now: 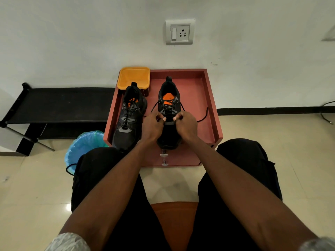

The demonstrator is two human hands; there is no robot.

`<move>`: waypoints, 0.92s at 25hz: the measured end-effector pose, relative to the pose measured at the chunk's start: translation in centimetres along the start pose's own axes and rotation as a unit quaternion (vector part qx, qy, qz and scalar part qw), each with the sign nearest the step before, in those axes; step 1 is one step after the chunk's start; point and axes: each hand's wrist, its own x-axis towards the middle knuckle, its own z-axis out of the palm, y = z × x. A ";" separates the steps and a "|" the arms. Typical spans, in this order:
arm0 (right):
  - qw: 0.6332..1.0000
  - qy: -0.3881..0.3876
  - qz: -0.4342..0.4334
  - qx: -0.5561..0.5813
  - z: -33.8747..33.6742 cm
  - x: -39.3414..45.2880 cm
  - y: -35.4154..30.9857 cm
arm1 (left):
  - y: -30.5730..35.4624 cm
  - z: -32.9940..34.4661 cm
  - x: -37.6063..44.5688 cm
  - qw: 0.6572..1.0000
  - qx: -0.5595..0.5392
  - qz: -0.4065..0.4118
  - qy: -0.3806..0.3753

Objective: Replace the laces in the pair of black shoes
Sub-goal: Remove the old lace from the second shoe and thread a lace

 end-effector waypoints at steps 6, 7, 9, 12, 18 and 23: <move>0.998 0.016 0.049 -0.045 -0.5 0.1 -0.3 | -0.5 0.5 0.1 0.997 -0.046 -0.068 -0.004; 0.997 0.019 0.070 -0.037 -0.4 0.1 -0.3 | -0.6 0.7 0.0 0.994 -0.066 -0.088 0.000; 0.995 0.011 0.099 -0.006 -0.5 0.1 -0.2 | -0.6 1.0 -0.1 0.987 -0.103 -0.119 0.014; 0.995 0.001 0.085 0.060 -0.4 0.6 0.3 | -0.4 0.6 -0.1 0.989 -0.107 -0.098 0.014; 0.999 0.005 0.040 -0.007 -0.2 0.0 0.0 | -0.8 0.8 -0.5 0.997 -0.049 -0.047 0.025; 0.990 0.008 0.141 0.030 0.0 0.6 0.1 | -0.6 1.4 -0.1 0.987 -0.083 -0.133 0.035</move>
